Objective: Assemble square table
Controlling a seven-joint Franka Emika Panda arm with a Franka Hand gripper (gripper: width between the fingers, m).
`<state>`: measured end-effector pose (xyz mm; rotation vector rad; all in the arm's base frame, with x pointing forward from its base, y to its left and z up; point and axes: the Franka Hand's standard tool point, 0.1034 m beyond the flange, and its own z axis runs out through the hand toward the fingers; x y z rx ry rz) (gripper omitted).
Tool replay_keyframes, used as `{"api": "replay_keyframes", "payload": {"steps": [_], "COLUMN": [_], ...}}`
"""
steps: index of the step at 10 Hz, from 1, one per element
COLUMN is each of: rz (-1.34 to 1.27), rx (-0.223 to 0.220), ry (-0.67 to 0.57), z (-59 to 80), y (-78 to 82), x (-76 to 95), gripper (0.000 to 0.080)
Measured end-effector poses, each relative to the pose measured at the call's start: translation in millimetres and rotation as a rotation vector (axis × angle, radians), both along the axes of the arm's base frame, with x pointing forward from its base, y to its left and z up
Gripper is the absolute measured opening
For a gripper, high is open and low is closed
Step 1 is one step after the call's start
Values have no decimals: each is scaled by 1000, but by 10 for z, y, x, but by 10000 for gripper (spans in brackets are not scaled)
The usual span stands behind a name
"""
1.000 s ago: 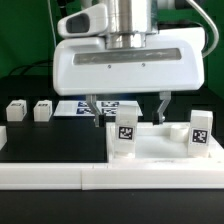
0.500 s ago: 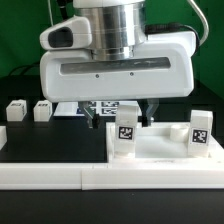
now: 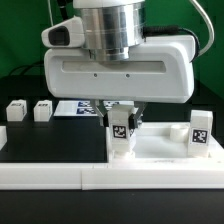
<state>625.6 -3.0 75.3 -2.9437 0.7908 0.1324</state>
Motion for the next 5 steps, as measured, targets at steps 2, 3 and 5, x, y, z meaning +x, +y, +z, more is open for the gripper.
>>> {"api": "replay_keyframes", "payload": {"steps": [2, 3, 5], "rz": [-244, -371, -554], "rx": [-27, -34, -35], "ry": [-8, -4, 8], "z": [-19, -19, -19], "y": [22, 19, 13], "x": [-9, -15, -4], "gripper": [288, 288, 289]}}
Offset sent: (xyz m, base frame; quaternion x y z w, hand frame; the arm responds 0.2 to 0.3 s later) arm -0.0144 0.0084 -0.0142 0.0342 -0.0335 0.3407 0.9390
